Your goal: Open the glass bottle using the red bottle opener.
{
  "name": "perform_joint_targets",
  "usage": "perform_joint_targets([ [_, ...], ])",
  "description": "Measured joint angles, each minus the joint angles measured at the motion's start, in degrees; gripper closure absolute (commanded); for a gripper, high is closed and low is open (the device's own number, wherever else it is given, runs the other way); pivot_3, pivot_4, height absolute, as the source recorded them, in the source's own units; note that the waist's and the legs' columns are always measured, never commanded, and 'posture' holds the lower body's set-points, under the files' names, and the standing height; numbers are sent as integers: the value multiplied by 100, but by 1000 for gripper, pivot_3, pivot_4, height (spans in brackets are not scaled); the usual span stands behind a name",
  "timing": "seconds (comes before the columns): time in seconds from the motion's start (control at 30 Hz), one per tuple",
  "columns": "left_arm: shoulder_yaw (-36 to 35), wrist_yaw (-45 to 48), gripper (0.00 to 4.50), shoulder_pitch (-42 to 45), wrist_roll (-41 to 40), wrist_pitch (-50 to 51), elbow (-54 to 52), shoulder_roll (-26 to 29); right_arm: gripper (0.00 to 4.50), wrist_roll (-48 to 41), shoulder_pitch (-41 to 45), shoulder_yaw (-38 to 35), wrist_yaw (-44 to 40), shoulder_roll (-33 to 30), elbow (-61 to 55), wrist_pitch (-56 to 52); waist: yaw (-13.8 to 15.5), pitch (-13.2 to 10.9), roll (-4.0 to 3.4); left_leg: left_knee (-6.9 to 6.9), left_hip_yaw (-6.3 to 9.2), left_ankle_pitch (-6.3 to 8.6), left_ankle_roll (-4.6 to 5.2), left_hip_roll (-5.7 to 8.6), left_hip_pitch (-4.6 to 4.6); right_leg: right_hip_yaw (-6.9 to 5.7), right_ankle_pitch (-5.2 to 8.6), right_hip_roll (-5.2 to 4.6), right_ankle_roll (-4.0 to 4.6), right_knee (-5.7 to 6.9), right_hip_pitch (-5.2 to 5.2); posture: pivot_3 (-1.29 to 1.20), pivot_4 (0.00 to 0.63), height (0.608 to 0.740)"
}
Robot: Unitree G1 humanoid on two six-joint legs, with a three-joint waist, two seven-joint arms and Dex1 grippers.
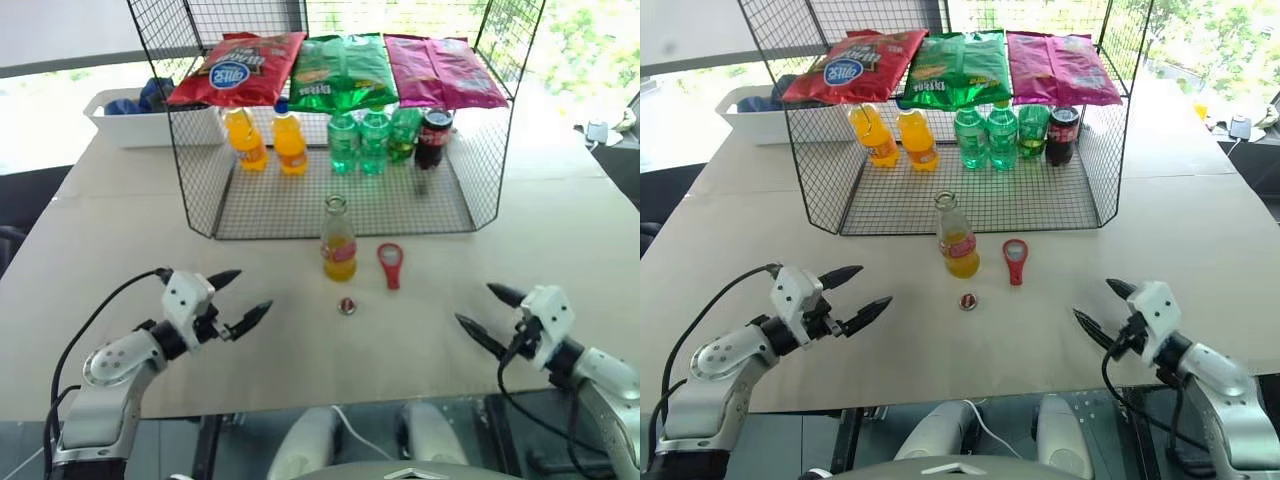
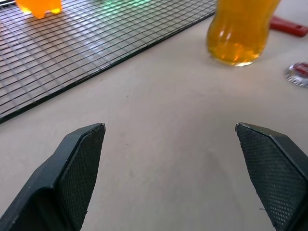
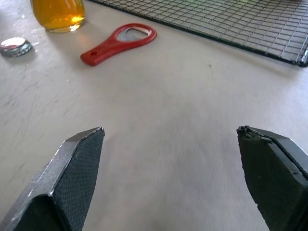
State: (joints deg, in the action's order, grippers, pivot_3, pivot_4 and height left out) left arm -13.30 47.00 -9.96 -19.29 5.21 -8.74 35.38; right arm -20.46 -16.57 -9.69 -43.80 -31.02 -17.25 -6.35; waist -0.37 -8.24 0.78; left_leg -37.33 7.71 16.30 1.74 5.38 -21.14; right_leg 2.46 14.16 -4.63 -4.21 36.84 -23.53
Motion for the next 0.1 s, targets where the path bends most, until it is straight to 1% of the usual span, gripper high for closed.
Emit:
perform_joint_targets([
  [0.1,24,-146,0,-148,124,57,-132,0,51,-3,-6,-30,-57,38,44,220,-24,0,0,1,-2,1,0,-5,6,2,0,1,0,1,4,0,150,740],
])
